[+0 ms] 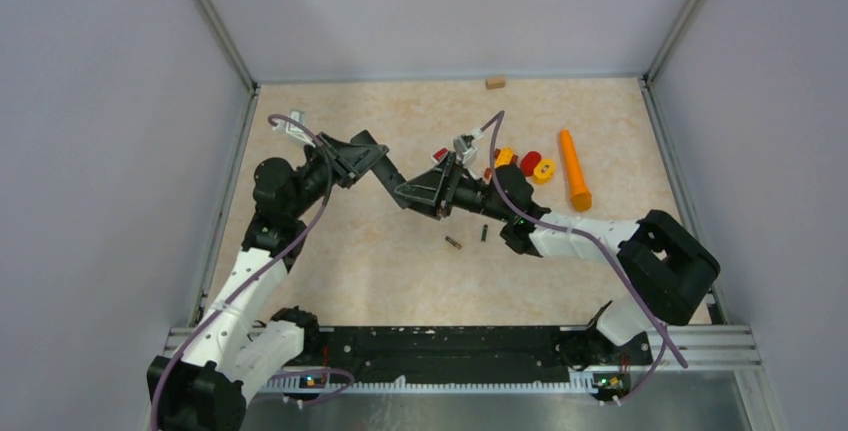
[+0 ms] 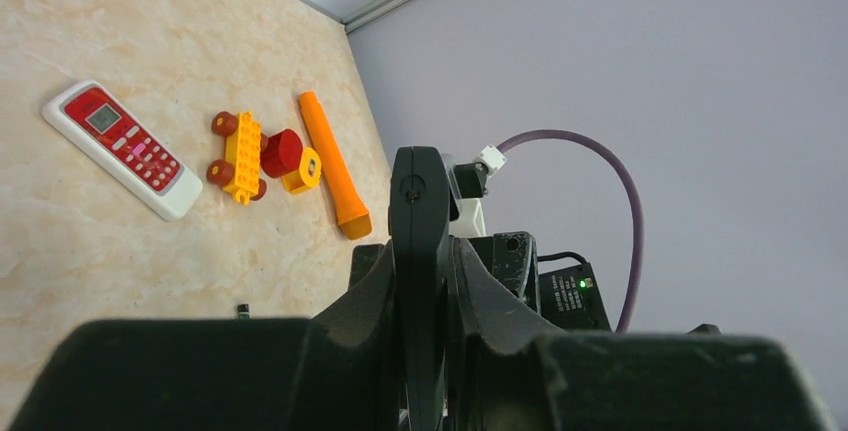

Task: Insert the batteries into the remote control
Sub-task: Remove the battery cover from the remote control.

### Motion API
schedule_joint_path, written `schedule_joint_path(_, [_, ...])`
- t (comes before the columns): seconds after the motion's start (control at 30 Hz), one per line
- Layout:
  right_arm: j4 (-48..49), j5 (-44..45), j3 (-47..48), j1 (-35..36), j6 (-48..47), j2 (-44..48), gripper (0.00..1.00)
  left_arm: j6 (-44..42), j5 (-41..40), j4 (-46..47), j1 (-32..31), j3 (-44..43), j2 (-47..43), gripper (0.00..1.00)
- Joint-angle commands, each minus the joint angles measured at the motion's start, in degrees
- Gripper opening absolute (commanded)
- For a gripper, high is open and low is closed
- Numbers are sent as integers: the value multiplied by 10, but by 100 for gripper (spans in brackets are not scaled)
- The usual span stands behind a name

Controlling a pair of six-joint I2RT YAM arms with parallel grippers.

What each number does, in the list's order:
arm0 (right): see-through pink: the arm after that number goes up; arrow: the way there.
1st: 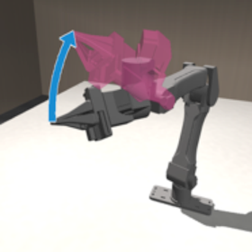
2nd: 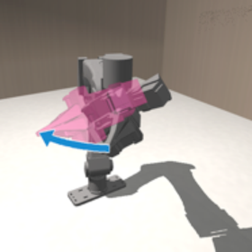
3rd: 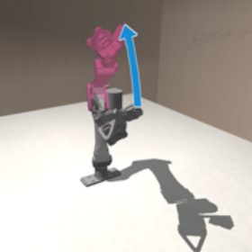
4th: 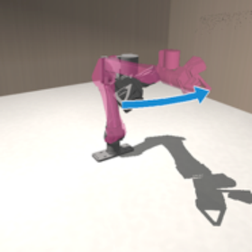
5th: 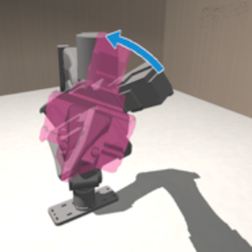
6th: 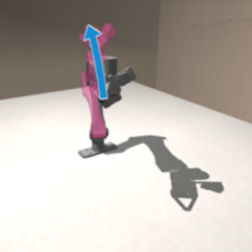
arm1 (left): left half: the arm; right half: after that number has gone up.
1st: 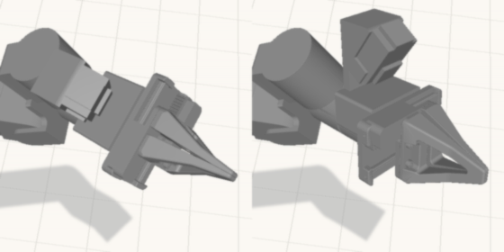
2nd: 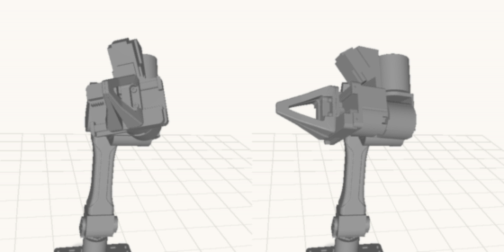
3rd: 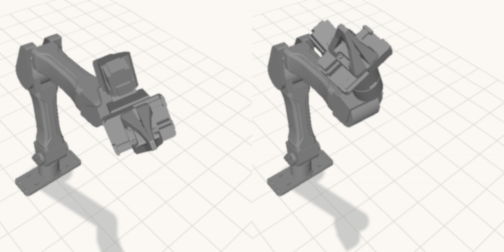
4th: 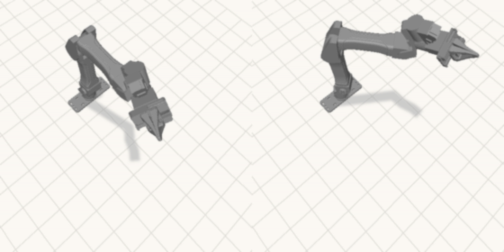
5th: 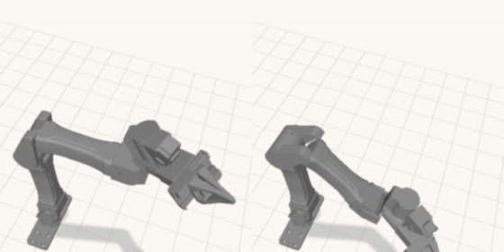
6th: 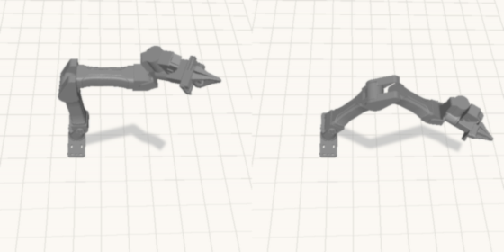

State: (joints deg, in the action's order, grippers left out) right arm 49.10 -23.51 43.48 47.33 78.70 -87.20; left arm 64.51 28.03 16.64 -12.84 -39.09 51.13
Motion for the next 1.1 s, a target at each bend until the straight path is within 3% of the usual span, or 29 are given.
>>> schedule_joint_path(0.0, [31,-2,-16,-5,23,15,67,-27,-18,34,1,-3,-8,0])
schedule_joint_path(0.13, [18,3,-27,-6,24,29,56,-33,-31,32,2,-2,-16,0])
schedule_joint_path(0.33, [26,5,-40,-5,37,37,52,-47,-38,27,2,-2,-17,0])
schedule_joint_path(0.5, [-77,-5,5,-5,43,36,32,-126,-34,14,4,-2,-20,0])
schedule_joint_path(0.83, [-39,12,-3,-6,45,33,13,-119,-7,15,7,-3,-10,0])
schedule_joint_path(1.07, [38,-6,-1,-7,74,8,10,-139,4,6,9,-5,6,0])
